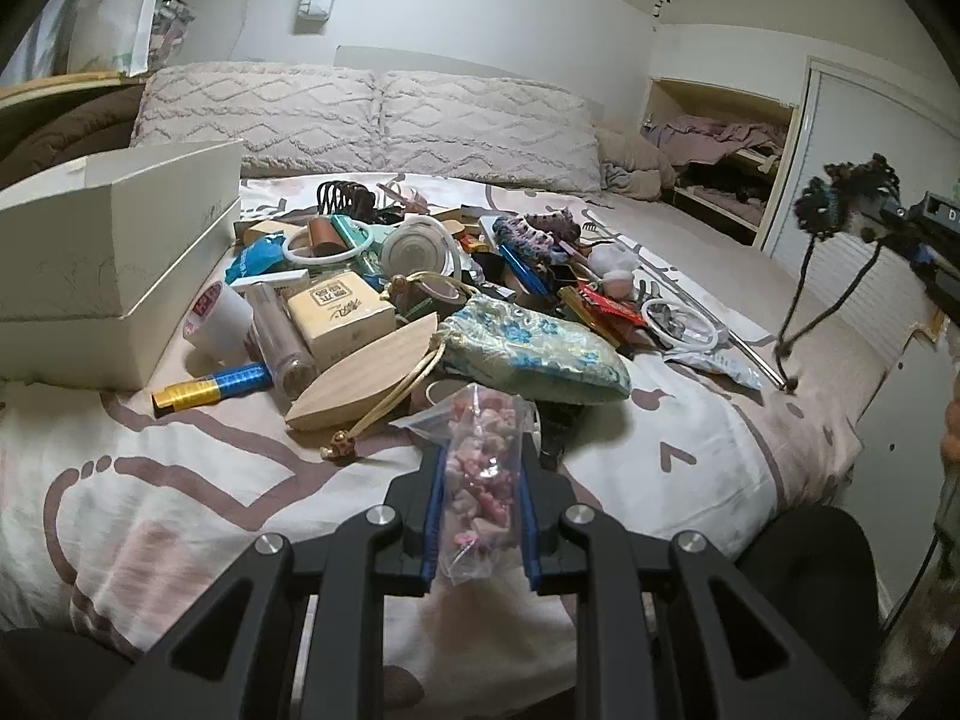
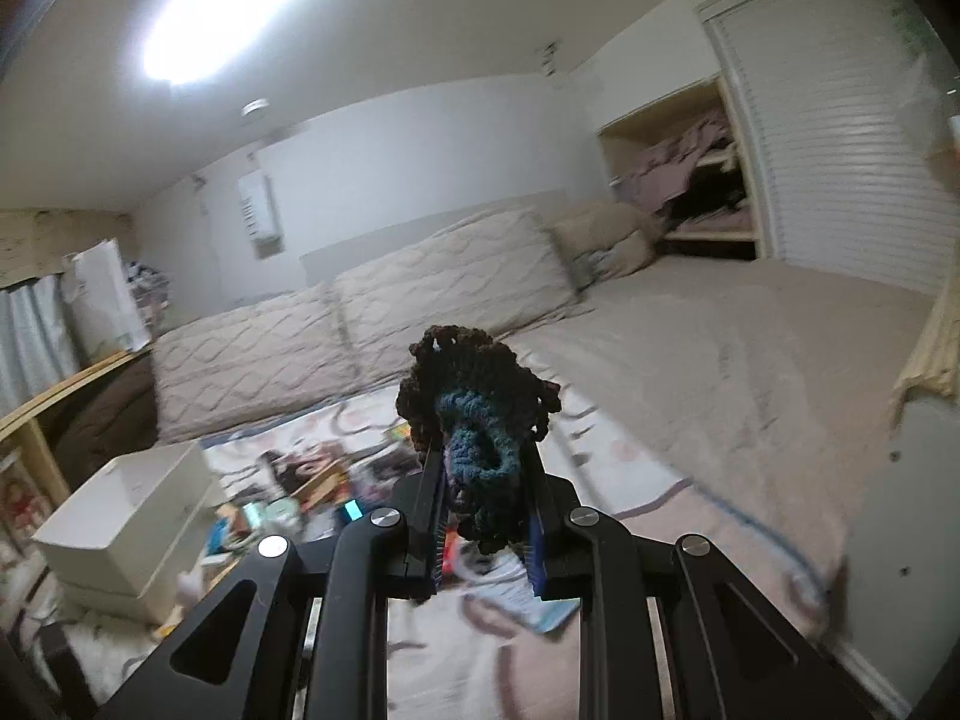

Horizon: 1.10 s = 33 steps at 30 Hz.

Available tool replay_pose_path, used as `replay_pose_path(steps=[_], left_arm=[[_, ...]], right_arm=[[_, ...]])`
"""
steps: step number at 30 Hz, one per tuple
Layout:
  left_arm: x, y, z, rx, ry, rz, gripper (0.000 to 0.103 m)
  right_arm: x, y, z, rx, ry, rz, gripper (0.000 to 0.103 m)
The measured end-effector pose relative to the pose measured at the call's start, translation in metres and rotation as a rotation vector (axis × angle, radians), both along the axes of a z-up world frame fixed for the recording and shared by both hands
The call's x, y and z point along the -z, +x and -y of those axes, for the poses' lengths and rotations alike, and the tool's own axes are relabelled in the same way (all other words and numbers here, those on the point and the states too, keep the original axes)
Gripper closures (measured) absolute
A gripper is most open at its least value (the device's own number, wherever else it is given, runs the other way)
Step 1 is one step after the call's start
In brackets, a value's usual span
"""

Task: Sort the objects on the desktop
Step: 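Lift the candy bag with the left gripper while the right gripper lifts the crocheted pouch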

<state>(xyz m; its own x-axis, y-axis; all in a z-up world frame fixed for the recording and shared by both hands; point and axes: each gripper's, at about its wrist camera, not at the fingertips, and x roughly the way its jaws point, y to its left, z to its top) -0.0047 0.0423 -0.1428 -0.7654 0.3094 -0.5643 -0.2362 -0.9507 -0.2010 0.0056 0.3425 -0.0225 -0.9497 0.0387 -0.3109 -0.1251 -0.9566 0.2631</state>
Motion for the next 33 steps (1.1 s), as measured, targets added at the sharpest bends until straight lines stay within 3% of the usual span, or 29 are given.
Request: replay_pose_path(steps=[17,33], left_arm=[[-0.022,-0.005,0.008,-0.044,-0.040,-0.041,0.082],[-0.081,-0.039,0.029,-0.126,-0.022,-0.114,0.082]], right_arm=[[0.039,-0.030,0.069,-0.289,-0.069,0.120,0.082],[-0.014,-0.062,0.108,-0.418,-0.010,0.023,0.082]])
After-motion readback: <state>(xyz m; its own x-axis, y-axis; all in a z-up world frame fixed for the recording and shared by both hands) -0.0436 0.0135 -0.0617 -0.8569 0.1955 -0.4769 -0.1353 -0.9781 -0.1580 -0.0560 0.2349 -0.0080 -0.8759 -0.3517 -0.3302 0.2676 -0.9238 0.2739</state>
